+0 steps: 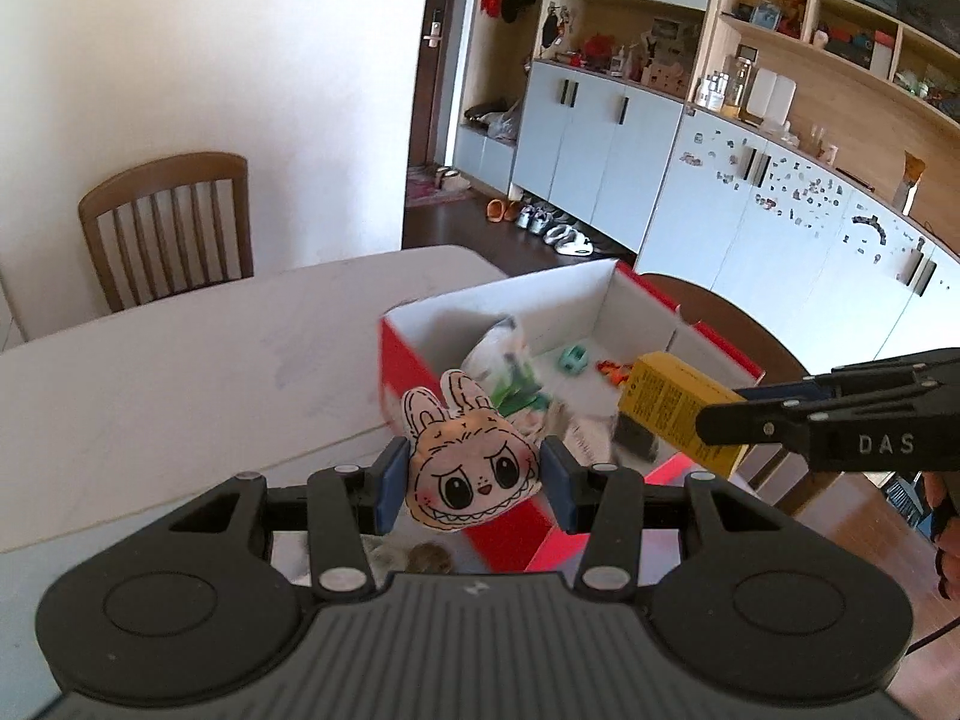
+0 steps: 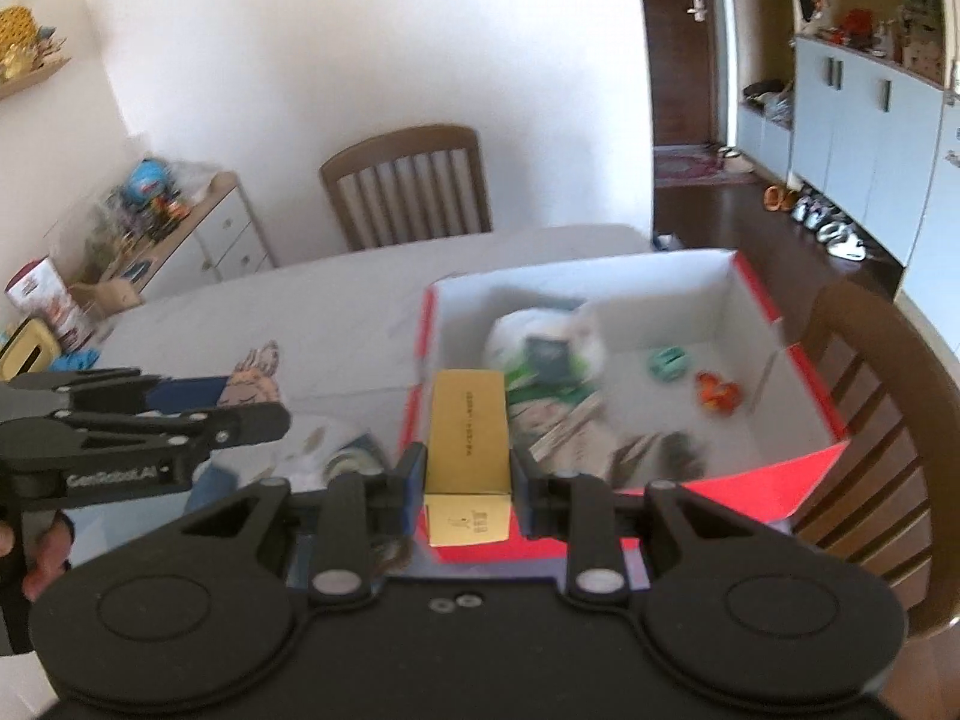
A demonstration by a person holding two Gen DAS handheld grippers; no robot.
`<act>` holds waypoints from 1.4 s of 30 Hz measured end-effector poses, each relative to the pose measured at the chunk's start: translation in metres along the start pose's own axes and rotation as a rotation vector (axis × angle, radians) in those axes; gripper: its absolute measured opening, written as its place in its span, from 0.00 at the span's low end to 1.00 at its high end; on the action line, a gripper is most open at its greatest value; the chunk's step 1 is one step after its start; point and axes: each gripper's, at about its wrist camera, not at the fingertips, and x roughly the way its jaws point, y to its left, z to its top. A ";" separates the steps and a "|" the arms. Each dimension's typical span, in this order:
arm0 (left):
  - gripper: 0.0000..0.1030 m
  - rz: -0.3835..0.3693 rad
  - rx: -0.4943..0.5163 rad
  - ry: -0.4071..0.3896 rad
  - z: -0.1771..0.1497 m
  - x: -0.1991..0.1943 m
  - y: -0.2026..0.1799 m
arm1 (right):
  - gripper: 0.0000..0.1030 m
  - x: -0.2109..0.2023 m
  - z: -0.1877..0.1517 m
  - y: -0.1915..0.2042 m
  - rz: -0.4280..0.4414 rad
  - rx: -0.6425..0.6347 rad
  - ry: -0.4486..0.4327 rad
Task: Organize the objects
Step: 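Carry the bunny plush and yellow box over the shoebox with both tools, then open left tool to drop the bunny while right tool releases the yellow box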
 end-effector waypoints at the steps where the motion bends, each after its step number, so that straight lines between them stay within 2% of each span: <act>1: 0.45 -0.001 0.000 0.002 0.003 0.004 -0.004 | 0.27 -0.001 0.003 -0.008 -0.004 0.004 -0.006; 11: 0.45 0.007 -0.008 0.038 0.024 0.052 -0.047 | 0.27 0.007 0.018 -0.079 -0.031 0.036 -0.015; 18: 0.45 0.024 -0.008 0.098 0.030 0.091 -0.066 | 0.27 0.032 0.027 -0.115 -0.044 0.034 0.018; 32: 0.45 0.071 0.015 0.167 0.048 0.160 -0.093 | 0.27 0.090 0.021 -0.139 -0.013 -0.028 0.111; 42: 0.45 0.078 0.018 0.210 0.058 0.206 -0.098 | 0.27 0.122 0.016 -0.134 -0.015 -0.127 0.156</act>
